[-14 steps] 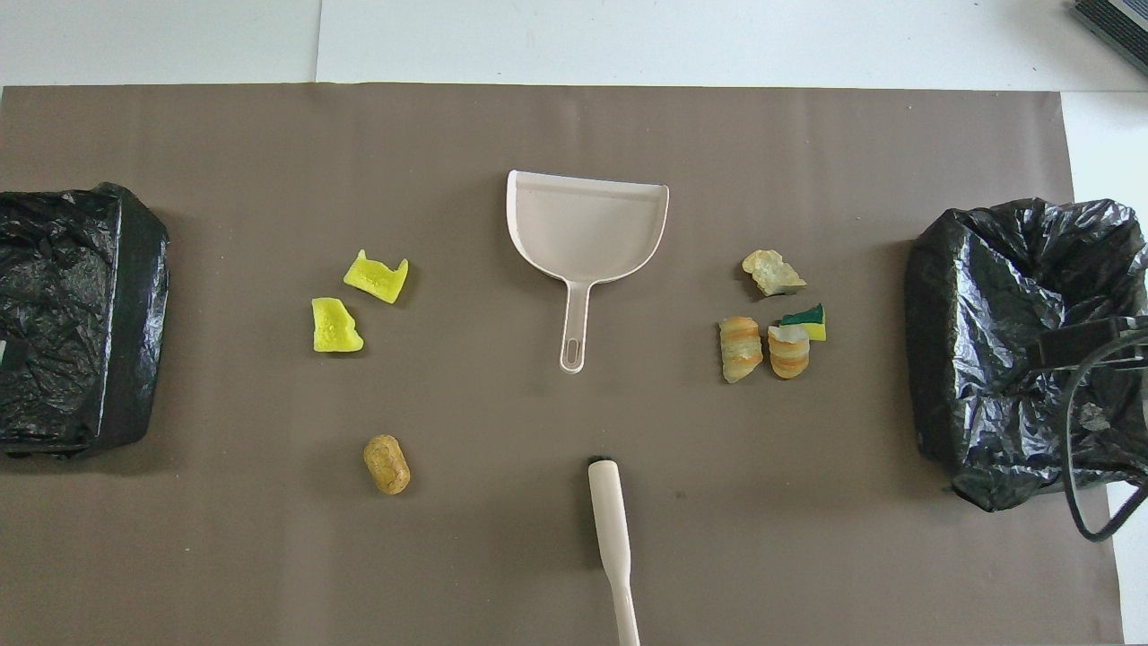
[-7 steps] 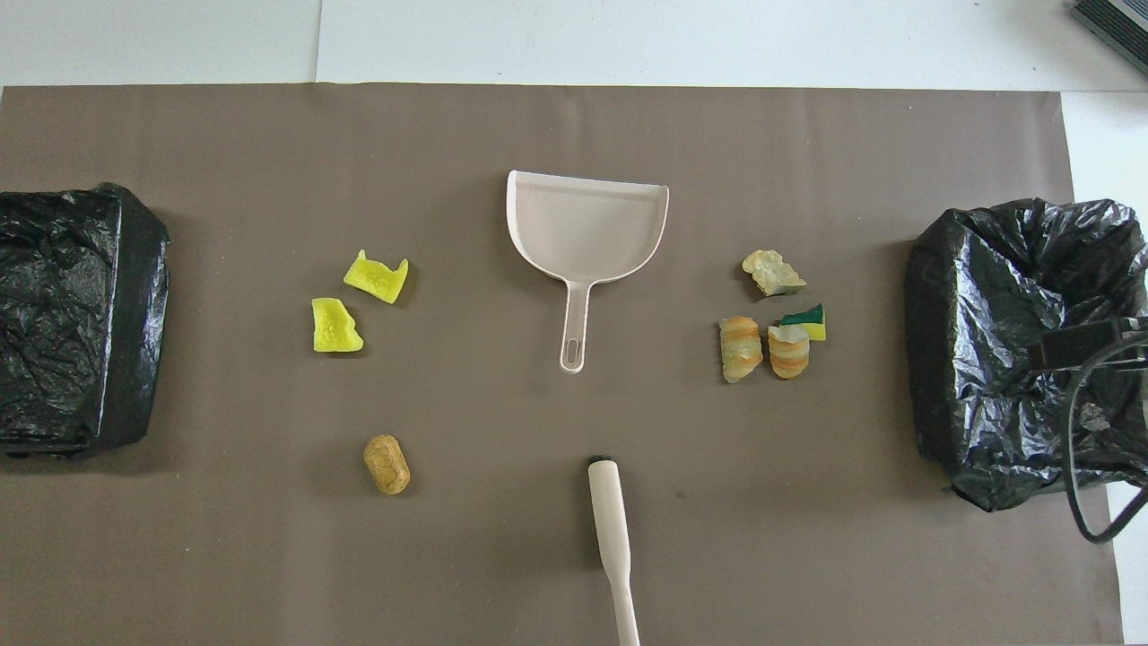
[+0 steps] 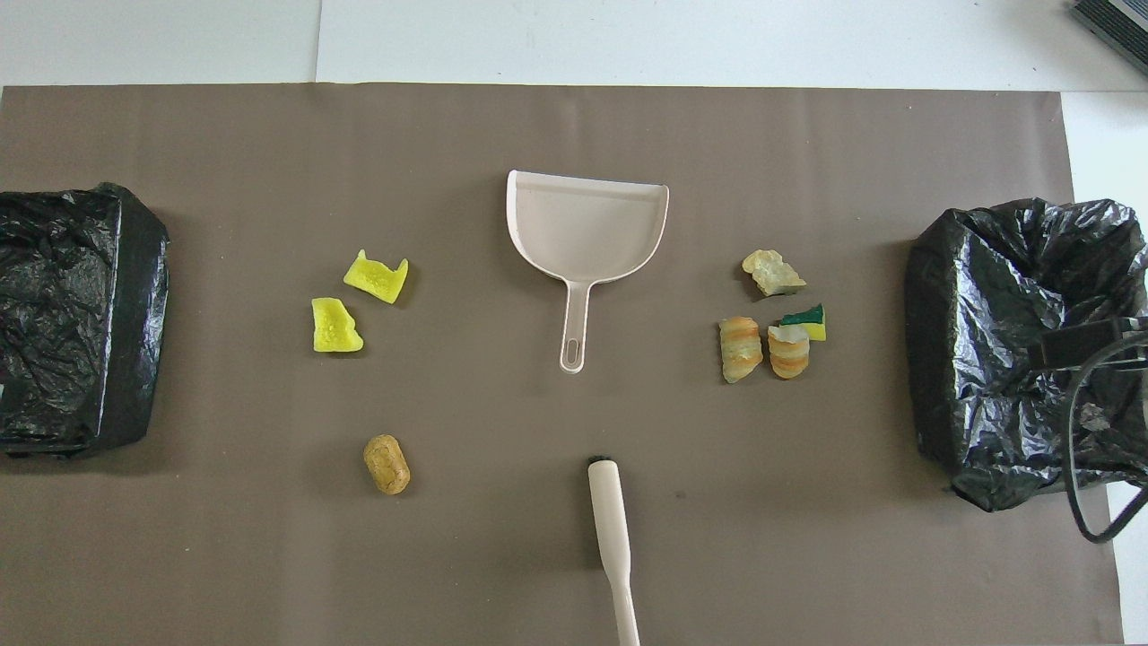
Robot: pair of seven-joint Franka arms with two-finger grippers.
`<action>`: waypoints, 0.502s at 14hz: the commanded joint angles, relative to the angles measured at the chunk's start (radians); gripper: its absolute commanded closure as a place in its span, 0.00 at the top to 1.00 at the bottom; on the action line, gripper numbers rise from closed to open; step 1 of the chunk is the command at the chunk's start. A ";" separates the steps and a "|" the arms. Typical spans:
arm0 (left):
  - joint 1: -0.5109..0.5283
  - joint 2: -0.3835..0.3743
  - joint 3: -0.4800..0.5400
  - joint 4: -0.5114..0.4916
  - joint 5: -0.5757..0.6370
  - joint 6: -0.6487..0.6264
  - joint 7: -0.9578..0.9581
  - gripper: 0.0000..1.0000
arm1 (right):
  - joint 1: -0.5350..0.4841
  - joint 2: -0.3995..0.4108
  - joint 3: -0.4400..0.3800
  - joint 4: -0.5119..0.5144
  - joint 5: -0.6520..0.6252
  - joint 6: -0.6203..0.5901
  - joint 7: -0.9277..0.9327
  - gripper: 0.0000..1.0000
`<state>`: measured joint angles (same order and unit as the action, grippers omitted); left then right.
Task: Sweep and dump trash in bin
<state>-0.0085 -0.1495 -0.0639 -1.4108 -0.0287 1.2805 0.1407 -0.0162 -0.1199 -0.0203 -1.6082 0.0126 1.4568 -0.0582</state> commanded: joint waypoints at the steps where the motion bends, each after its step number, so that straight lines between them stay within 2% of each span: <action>1: -0.008 -0.028 0.004 -0.036 0.003 0.008 -0.010 1.00 | -0.011 -0.018 0.002 -0.021 0.004 0.011 -0.028 1.00; 7: -0.008 -0.039 -0.023 -0.068 0.003 0.011 -0.015 1.00 | -0.019 -0.017 -0.003 -0.021 0.001 0.011 -0.025 1.00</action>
<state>-0.0086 -0.1512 -0.0784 -1.4255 -0.0288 1.2805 0.1406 -0.0211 -0.1199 -0.0274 -1.6082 0.0121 1.4568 -0.0582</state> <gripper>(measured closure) 0.000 0.000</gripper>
